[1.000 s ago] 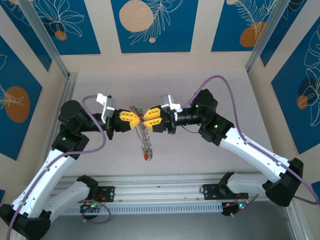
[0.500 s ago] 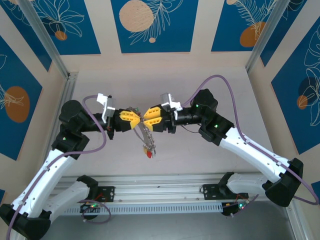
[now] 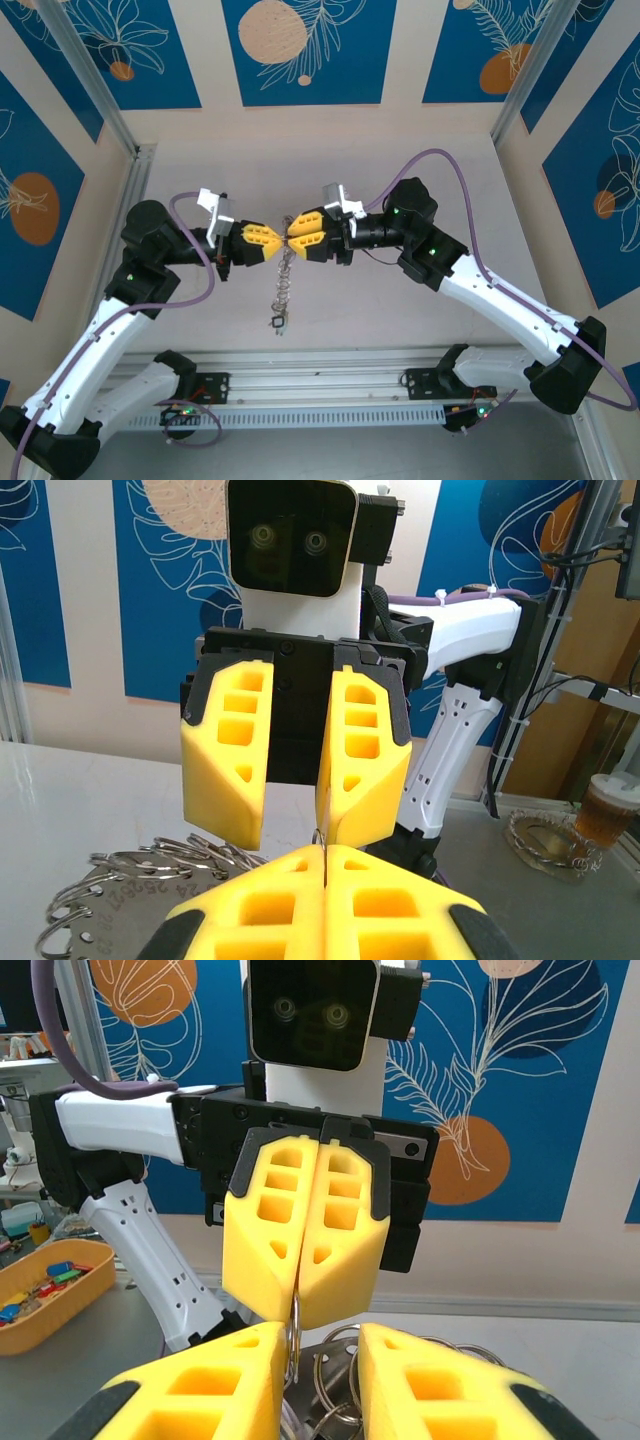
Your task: Put the keys on the keyring
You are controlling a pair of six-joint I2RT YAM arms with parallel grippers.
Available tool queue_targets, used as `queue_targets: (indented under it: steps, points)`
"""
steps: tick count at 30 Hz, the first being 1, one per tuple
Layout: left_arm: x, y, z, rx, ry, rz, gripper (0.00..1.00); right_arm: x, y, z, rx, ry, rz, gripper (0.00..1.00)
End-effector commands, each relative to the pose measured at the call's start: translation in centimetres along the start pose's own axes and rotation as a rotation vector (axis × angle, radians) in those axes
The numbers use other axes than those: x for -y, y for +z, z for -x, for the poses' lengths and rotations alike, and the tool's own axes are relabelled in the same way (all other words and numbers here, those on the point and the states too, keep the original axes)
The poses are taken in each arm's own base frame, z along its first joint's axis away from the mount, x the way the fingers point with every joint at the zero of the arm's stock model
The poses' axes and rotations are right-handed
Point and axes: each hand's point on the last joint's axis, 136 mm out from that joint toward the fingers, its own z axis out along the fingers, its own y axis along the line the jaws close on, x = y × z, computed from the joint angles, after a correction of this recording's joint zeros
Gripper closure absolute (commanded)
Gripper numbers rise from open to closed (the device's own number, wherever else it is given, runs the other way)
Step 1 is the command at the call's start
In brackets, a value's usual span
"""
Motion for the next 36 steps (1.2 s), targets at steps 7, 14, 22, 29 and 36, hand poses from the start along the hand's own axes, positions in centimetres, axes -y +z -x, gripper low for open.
queue_targets:
  steps: [7, 14, 22, 29, 36]
  points:
    - [0.6, 0.1, 1.1, 0.029, 0.067, -0.004, 1.00, -0.3, 0.2, -0.5, -0.008, 0.026, 0.041, 0.78]
    - [0.0, 0.2, 1.5, 0.049, 0.071, 0.020, 1.00, -0.4, 0.2, -1.0, -0.023, 0.042, 0.053, 0.82]
    - [-0.7, 0.4, 1.3, 0.048, 0.062, 0.042, 1.00, -0.3, 0.0, -0.7, -0.039, 0.004, 0.028, 1.00]
    - [-2.4, -0.6, -0.4, -0.115, 0.054, 0.204, 0.79, 0.6, -1.1, -0.1, -0.227, -0.125, -0.061, 1.00]
    - [-3.1, -2.0, -1.5, -0.259, 0.103, 0.312, 0.77, 1.8, -0.6, -0.5, -0.420, -0.058, -0.068, 1.00]
